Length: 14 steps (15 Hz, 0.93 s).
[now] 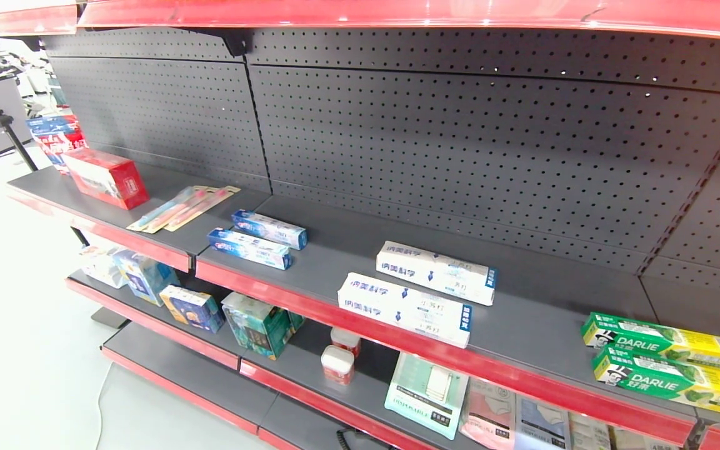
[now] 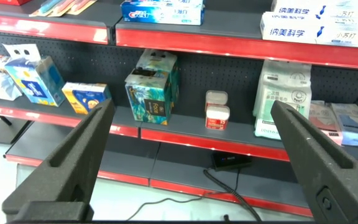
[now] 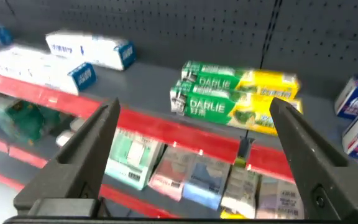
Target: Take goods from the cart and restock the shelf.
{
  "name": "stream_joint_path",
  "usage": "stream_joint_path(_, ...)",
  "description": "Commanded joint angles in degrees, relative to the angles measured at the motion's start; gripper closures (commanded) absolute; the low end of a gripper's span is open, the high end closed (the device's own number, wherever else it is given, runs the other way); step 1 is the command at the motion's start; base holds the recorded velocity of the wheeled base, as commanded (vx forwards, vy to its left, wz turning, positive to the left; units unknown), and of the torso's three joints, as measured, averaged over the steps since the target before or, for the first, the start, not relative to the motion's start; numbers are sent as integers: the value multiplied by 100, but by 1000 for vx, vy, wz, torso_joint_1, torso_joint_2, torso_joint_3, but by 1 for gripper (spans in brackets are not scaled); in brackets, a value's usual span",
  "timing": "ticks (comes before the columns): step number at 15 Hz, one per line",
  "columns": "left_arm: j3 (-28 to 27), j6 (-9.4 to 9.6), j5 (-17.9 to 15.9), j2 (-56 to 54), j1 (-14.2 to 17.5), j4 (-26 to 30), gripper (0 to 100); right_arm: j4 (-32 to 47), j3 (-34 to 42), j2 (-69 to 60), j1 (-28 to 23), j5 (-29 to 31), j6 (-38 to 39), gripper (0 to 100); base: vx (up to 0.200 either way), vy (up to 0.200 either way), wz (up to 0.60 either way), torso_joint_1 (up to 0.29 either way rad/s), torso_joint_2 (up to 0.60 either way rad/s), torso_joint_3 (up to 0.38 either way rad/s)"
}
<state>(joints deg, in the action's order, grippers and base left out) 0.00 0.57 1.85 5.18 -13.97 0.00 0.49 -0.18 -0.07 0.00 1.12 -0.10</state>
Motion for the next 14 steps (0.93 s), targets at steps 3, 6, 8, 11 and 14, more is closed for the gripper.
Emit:
stream_joint_path(3, 0, 4, -1, 9, 0, 0, 0, 4, 1, 7, 0, -24, 1, 0, 0, 0, 0, 0, 0, 0)
stream_joint_path(6, 0, 4, -10, 9, 0, 0, 0, 4, 1, 7, 0, -7, -8, 0, 0, 0, 0, 0, 0, 0)
stream_joint_path(8, 0, 4, -10, 9, 0, 0, 0, 4, 1, 7, 0, -7, 10, 0, 0, 0, 0, 0, 0, 0)
stream_joint_path(11, 0, 13, -10, 18, -18, 0, 0, 4, 1, 7, 0, -7, 1, 0, 0, 0, -200, 1, -1, 1)
stream_joint_path(14, 0, 13, -10, 18, -238, 0, 0, 4, 1, 7, 0, -7, 10, 0, 0, 0, -600, 2, 1, 2)
